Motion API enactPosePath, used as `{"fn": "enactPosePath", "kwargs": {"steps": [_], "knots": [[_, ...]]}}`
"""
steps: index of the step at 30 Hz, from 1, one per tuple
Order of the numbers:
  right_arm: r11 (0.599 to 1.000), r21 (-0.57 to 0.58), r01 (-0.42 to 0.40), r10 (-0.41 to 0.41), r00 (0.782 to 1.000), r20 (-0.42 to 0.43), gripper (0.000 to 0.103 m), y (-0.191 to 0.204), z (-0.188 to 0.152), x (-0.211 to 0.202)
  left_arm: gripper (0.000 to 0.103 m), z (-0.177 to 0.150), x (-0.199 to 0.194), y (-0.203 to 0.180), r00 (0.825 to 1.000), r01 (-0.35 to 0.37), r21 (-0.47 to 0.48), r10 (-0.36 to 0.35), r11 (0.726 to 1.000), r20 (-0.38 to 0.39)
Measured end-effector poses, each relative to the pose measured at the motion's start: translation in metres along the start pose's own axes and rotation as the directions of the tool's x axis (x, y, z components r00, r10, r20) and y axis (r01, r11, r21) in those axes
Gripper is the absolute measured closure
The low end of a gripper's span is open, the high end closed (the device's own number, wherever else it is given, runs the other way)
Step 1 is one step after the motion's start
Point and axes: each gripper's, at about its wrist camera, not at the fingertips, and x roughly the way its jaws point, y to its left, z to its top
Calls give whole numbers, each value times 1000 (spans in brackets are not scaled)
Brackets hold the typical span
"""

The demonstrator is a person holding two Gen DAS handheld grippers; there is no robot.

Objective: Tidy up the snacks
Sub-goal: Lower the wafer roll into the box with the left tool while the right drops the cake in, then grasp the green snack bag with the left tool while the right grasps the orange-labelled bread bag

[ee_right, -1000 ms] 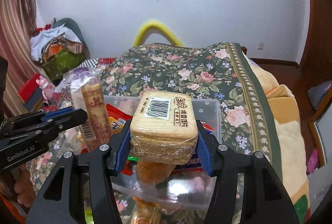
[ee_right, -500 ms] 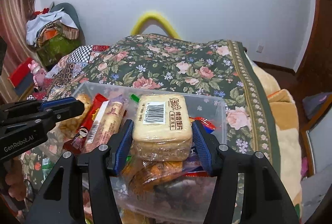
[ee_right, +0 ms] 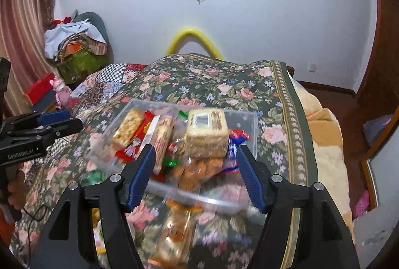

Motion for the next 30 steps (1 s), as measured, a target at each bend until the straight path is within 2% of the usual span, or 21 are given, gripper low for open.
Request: {"fn": "enactPosePath", "kwargs": {"steps": [4, 11, 19, 24, 27, 28, 30], "knots": [[1000, 8, -15, 15, 999, -32, 36, 3, -16, -2, 34, -23, 0, 13, 998, -31, -9, 30, 999, -46], [1000, 8, -28, 29, 991, -128, 36, 9, -48, 12, 34, -66, 26, 33, 986, -38, -54, 28, 998, -162], [999, 20, -32, 35, 972, -231, 36, 12, -76, 38, 34, -99, 64, 38, 968, -18, -60, 2, 998, -252], [999, 30, -40, 47, 956, -289, 36, 16, -91, 54, 34, -108, 81, 40, 962, -9, -71, -11, 997, -275], [999, 25, -40, 45, 955, -292, 36, 17, -93, 57, 34, -108, 86, 38, 968, -12, -52, -2, 999, -252], [999, 24, -41, 47, 957, -286, 38, 17, -92, 56, 34, -108, 87, 37, 969, -12, -46, 0, 999, -248], [999, 24, -41, 46, 958, -282, 51, 15, -91, 57, 39, -107, 89, 35, 972, -8, -40, -1, 999, -235]]}}
